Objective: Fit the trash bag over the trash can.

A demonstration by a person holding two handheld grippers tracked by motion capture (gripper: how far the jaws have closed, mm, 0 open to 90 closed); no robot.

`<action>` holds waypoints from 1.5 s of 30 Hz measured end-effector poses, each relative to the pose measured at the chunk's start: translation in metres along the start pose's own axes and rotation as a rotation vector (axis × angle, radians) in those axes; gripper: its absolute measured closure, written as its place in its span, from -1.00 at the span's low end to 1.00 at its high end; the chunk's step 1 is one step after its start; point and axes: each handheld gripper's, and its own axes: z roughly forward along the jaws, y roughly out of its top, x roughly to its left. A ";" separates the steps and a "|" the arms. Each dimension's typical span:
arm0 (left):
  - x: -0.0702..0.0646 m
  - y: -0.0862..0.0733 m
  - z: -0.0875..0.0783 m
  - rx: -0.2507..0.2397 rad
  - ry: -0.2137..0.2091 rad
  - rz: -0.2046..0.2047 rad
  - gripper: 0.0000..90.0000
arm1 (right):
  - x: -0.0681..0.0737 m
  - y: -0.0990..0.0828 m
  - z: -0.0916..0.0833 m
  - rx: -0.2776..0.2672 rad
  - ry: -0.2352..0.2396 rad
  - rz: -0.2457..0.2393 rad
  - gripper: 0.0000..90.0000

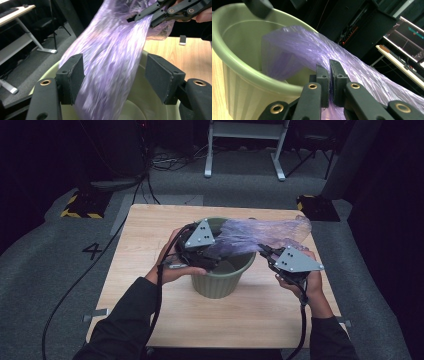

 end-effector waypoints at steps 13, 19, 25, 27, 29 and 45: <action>-0.009 0.000 0.013 0.063 -0.010 0.068 0.45 | 0.009 0.017 0.005 -0.046 0.030 -0.026 0.90; -0.009 -0.004 0.011 0.077 0.012 0.086 0.97 | 0.012 0.018 0.006 -0.062 0.039 -0.009 0.71; -0.008 -0.010 0.006 0.076 0.034 0.076 0.99 | 0.012 0.015 0.002 -0.063 0.043 0.042 0.16; -0.006 -0.013 0.004 0.078 0.047 0.066 0.99 | 0.011 0.013 -0.002 -0.070 0.038 0.060 0.03; -0.004 -0.016 0.002 0.076 0.056 0.055 0.99 | 0.011 0.011 -0.009 -0.084 0.037 0.081 -0.07; 0.012 -0.040 -0.017 0.068 0.082 -0.012 0.99 | 0.004 -0.011 -0.043 -0.109 -0.088 0.177 -0.47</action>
